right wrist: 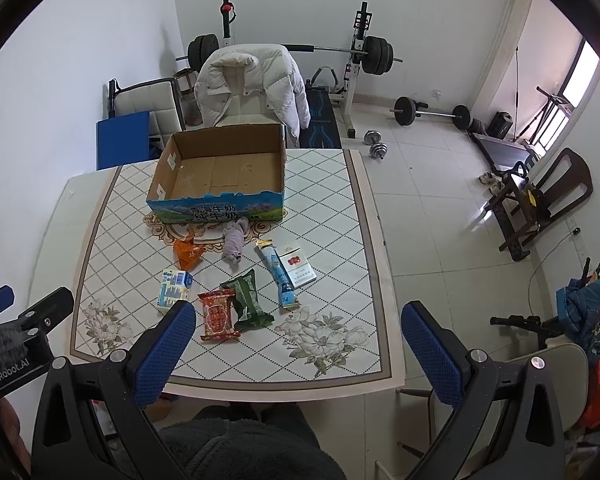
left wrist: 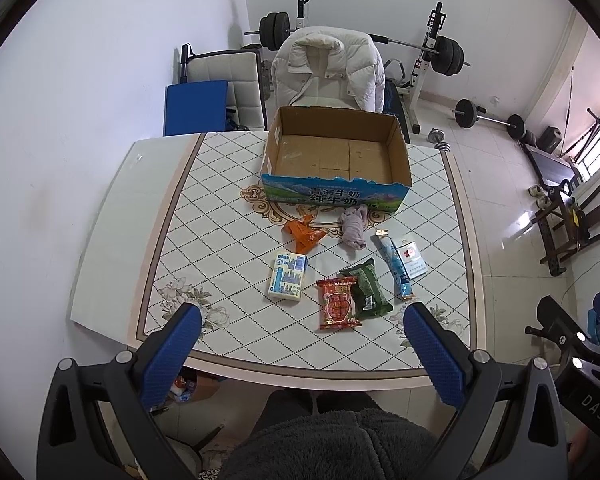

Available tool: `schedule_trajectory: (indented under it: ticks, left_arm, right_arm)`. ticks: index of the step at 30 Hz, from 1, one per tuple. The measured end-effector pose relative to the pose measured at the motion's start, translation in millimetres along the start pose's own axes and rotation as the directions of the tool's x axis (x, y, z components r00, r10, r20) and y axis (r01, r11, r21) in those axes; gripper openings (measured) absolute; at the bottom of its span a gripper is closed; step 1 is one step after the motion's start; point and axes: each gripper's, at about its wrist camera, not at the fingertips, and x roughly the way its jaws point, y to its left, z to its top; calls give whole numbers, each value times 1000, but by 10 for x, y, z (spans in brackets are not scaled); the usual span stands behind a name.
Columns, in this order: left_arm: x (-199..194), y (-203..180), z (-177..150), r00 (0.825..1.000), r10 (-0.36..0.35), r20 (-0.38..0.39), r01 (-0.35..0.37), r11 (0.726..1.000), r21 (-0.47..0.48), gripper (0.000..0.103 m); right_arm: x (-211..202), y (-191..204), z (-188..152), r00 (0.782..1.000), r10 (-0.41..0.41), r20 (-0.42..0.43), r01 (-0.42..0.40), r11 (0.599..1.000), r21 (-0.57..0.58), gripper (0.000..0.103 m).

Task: Organize soft objects

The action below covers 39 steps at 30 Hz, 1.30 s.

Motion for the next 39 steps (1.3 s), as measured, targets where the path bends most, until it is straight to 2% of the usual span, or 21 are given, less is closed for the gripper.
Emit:
schedule_trajectory:
  ticks: [39]
  left_arm:
    - [-5,48,-87,1000,-8,-1,8,1000,2,103]
  right_arm:
    - [-56,20,2,1000,-9,0,9,1000,-9,103]
